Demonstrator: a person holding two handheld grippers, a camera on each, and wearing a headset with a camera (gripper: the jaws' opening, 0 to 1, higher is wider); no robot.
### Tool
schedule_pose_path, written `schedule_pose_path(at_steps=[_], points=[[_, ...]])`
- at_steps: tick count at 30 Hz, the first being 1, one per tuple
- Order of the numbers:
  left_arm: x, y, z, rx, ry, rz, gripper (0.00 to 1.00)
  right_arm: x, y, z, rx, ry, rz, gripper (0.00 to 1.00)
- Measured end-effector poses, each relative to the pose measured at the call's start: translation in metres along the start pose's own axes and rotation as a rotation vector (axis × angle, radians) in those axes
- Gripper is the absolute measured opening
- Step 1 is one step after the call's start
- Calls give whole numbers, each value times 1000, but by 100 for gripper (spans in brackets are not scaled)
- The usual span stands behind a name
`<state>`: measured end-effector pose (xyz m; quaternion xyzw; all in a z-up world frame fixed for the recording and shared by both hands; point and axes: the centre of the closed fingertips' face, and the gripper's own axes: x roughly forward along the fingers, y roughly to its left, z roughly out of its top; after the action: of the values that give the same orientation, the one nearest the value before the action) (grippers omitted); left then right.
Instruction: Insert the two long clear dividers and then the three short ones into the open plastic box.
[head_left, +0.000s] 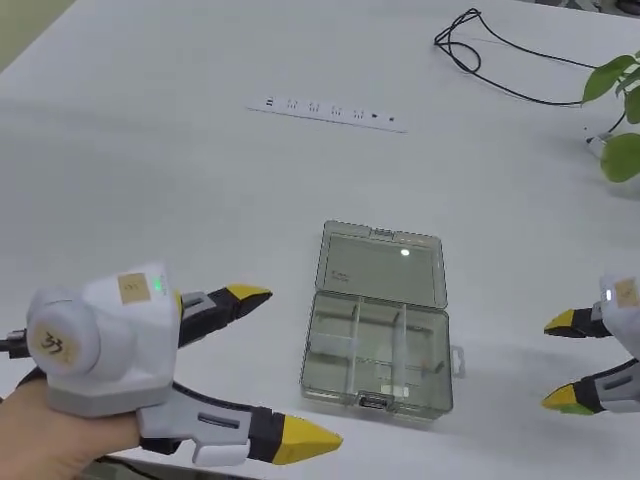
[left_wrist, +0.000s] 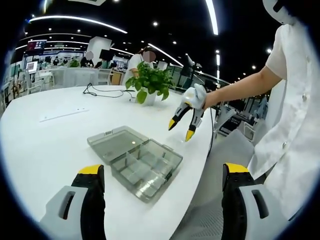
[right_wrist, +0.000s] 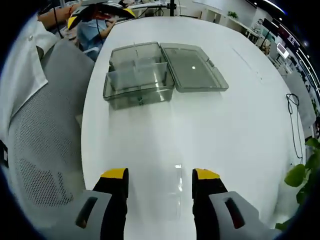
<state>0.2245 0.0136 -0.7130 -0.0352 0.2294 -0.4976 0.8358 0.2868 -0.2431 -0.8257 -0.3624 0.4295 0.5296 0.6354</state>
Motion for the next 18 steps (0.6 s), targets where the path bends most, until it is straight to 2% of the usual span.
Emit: schedule_pose_path(at_steps=[3, 9, 14, 18], points=[[1, 0, 1, 0, 1, -2, 100, 9, 0, -12, -17, 42, 10, 49], [2, 0, 2, -4, 0, -3, 100, 19, -2, -23, -54, 90, 10, 46], [2, 1, 1, -9, 2, -3, 100, 23, -2, -28, -76, 111, 11, 43], [2, 1, 0, -12, 3, -4, 100, 23, 0, -27, -65, 103, 22, 41]])
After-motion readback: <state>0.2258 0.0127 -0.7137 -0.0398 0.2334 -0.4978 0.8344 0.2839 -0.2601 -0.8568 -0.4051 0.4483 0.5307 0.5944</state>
